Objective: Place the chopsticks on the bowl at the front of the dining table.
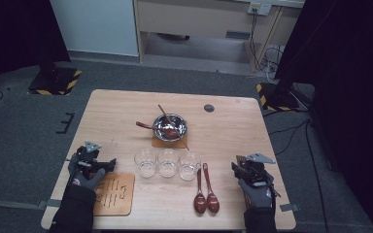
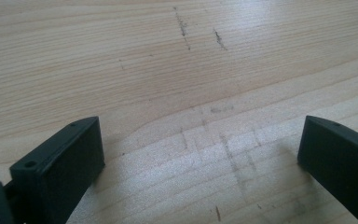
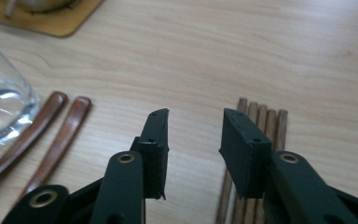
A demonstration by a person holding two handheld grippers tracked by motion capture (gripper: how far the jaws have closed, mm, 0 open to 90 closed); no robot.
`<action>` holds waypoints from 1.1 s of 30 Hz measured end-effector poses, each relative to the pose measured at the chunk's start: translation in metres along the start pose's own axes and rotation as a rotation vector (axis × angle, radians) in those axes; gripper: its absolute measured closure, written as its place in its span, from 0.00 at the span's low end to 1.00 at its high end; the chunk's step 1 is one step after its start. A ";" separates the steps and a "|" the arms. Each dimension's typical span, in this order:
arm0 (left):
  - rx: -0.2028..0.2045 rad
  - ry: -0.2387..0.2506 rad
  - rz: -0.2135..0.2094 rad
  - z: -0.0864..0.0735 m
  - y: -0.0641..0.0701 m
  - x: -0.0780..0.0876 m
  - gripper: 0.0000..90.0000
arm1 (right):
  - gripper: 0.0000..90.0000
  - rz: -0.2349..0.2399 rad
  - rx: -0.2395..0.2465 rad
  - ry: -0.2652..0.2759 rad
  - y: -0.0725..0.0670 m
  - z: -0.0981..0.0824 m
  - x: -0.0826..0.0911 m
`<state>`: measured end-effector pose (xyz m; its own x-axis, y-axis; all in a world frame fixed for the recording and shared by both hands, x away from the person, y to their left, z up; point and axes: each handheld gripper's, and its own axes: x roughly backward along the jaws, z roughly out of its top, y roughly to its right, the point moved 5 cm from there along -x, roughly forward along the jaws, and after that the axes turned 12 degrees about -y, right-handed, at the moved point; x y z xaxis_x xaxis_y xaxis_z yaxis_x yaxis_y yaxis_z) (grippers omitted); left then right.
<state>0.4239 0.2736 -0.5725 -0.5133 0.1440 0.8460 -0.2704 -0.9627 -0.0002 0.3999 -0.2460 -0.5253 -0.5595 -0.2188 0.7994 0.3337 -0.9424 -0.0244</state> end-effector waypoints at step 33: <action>0.000 0.000 0.000 0.000 0.000 0.000 0.00 | 0.73 -0.055 -0.030 -0.103 0.020 -0.024 -0.015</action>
<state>0.4239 0.2736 -0.5725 -0.5132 0.1435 0.8462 -0.2703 -0.9628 -0.0007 0.3966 -0.2677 -0.5526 -0.4946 -0.1406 0.8577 0.2807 -0.9598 0.0045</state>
